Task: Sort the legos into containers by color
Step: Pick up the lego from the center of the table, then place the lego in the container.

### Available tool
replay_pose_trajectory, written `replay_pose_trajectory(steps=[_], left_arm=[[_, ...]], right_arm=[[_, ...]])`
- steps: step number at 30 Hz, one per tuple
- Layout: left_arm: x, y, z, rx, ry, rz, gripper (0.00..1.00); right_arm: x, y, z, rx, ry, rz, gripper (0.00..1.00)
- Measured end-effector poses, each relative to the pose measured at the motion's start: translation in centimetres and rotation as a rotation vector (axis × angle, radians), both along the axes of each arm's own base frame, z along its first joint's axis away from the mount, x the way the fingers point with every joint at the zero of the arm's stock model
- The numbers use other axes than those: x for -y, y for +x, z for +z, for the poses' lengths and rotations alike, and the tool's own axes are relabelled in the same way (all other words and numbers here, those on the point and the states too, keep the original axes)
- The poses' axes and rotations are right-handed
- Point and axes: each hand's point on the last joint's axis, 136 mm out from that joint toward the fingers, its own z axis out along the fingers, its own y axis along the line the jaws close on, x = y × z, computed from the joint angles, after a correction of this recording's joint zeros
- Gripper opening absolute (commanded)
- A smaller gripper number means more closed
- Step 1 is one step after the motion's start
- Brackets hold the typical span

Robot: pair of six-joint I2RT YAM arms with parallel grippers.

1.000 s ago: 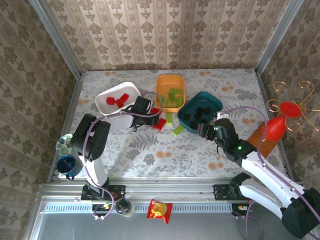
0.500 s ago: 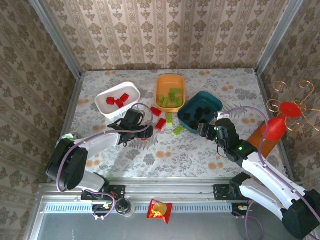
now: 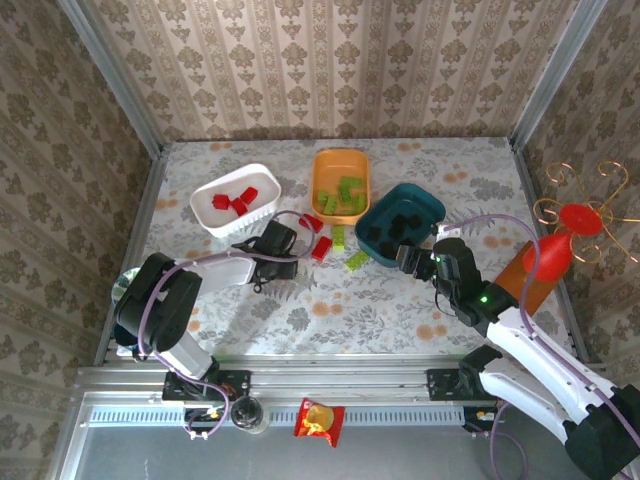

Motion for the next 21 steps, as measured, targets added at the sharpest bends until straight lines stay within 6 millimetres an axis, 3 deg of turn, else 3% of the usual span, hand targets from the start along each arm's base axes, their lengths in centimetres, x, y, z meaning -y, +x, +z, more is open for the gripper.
replay_pose_trajectory(steps=[5, 7, 10, 15, 17, 19, 21], left_arm=[[-0.5, 0.0, 0.7, 0.012, -0.023, 0.020, 0.24], [-1.6, 0.8, 1.9, 0.037, -0.046, 0.055, 0.25], [-4.2, 3.2, 5.8, 0.127, -0.089, 0.148, 0.25], [-8.1, 9.4, 14.6, 0.336, -0.155, 0.284, 0.25], [-9.4, 11.7, 16.9, 0.391, -0.163, 0.324, 0.25], [-10.6, 13.7, 17.7, 0.417, -0.154, 0.355, 0.27], [-11.7, 15.7, 16.9, 0.407, -0.135, 0.382, 0.31]], right_arm=[[0.0, 0.0, 0.0, 0.000, 0.001, 0.000, 0.77], [0.0, 0.0, 0.0, 0.000, 0.001, 0.000, 0.77], [0.0, 0.0, -0.1, -0.003, 0.001, -0.001, 0.77], [-0.2, 0.2, -0.5, -0.017, 0.005, -0.003, 0.77], [-0.3, 0.2, -0.5, -0.018, 0.009, -0.001, 0.77], [-0.4, 0.2, -0.5, -0.017, 0.013, 0.003, 0.77], [-0.4, 0.2, -0.5, -0.018, 0.014, 0.004, 0.77]])
